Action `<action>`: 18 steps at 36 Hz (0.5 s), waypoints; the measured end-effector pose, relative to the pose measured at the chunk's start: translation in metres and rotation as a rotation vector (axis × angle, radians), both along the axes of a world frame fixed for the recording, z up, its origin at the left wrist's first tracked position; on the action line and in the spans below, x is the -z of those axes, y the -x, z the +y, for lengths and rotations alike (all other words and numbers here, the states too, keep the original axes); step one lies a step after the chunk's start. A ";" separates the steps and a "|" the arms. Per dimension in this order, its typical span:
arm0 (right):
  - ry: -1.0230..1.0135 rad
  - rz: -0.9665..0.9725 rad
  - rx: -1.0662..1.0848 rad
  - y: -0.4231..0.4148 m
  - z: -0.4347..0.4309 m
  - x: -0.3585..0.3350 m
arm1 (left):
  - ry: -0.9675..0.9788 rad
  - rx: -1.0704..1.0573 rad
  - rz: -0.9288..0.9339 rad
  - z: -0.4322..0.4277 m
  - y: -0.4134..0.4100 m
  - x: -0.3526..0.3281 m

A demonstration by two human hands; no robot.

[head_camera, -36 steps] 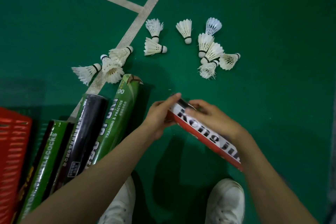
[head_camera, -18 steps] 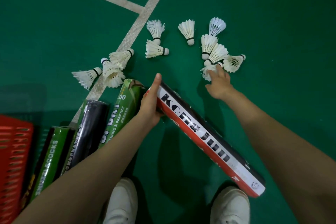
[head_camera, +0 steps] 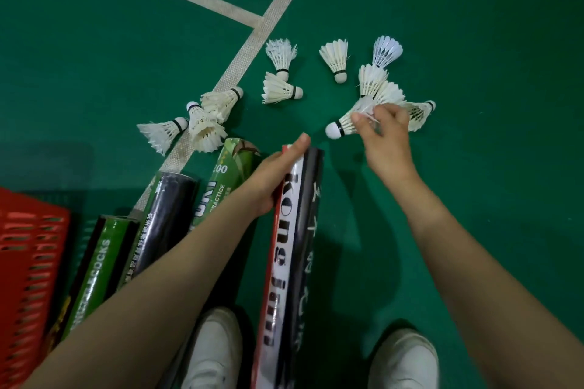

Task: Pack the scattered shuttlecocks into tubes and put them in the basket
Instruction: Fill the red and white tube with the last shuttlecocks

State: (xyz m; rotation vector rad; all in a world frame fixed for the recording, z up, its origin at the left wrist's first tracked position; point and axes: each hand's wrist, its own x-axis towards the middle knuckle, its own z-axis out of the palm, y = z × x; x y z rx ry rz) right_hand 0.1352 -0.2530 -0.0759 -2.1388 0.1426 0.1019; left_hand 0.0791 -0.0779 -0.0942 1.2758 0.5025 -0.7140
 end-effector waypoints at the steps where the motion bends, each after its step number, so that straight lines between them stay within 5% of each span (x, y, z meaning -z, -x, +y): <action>1: -0.060 0.026 0.005 0.004 0.002 -0.004 | 0.005 0.006 -0.013 -0.001 0.004 -0.001; 4: -0.180 0.086 -0.057 0.018 0.003 -0.013 | 0.032 0.031 -0.010 -0.003 0.018 -0.002; 12: -0.024 0.267 -0.548 0.056 0.004 -0.018 | 0.092 0.178 -0.111 -0.009 0.041 -0.002; 18: -0.192 0.382 -0.475 0.075 0.017 -0.020 | 0.049 0.181 -0.092 -0.002 0.046 0.000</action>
